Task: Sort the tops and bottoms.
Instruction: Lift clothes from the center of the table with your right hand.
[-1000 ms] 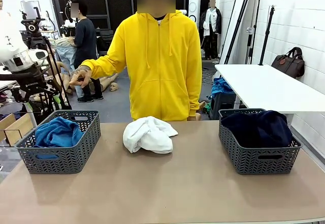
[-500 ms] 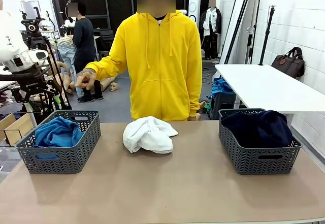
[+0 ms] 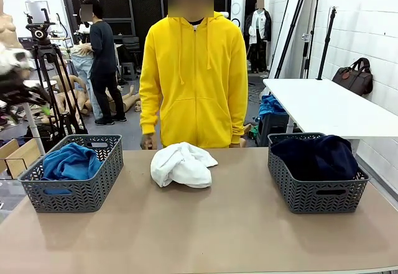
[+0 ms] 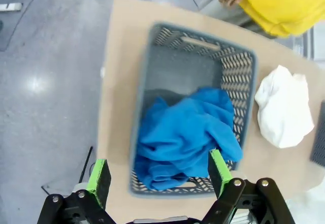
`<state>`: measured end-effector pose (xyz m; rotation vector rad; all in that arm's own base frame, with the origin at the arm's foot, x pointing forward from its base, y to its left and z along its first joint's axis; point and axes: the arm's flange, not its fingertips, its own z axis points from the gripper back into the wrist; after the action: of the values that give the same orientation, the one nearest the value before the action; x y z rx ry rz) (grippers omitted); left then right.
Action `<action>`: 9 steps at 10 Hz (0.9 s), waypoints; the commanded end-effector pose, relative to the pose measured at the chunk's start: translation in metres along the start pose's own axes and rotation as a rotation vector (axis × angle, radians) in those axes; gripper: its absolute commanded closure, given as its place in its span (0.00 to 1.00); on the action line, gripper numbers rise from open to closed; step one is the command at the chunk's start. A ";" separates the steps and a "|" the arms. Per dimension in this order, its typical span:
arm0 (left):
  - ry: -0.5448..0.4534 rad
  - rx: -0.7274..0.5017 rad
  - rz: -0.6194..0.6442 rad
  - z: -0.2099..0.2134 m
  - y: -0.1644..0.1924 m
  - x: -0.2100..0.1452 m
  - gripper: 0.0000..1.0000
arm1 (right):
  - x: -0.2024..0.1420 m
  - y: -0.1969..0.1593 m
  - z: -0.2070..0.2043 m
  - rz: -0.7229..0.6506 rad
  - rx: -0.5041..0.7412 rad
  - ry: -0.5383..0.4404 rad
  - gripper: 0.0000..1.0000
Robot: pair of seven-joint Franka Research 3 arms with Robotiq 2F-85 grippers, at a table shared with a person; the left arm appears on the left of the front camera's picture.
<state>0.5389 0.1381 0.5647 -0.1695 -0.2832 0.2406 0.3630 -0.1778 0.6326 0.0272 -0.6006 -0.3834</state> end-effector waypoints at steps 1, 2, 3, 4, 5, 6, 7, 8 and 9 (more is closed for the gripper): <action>-0.059 -0.085 0.079 0.028 0.059 0.008 0.00 | 0.045 0.069 0.034 0.114 0.129 -0.084 0.00; -0.072 -0.101 0.110 0.033 0.087 0.005 0.00 | 0.061 0.107 0.052 0.174 0.174 -0.121 0.00; -0.103 -0.092 0.137 0.028 0.113 0.004 0.00 | 0.073 0.149 0.067 0.248 0.252 -0.150 0.00; -0.132 -0.083 0.191 0.018 0.133 0.005 0.00 | 0.079 0.197 0.076 0.320 0.309 -0.145 0.00; -0.112 -0.092 0.193 0.010 0.151 0.004 0.00 | 0.079 0.243 0.078 0.395 0.373 -0.112 0.00; -0.120 -0.084 0.244 -0.002 0.166 0.003 0.00 | 0.072 0.296 0.071 0.436 0.441 -0.023 0.00; -0.086 -0.116 0.277 -0.011 0.176 0.004 0.00 | 0.059 0.339 0.051 0.496 0.485 0.072 0.00; -0.030 -0.148 0.233 -0.019 0.178 -0.002 0.00 | 0.036 0.380 0.021 0.572 0.470 0.151 0.00; 0.017 -0.173 0.136 -0.021 0.173 -0.014 0.00 | 0.005 0.416 -0.011 0.616 0.412 0.249 0.00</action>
<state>0.5061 0.3021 0.5010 -0.3204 -0.2958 0.4547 0.5013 0.1971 0.6938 0.3424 -0.4949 0.3015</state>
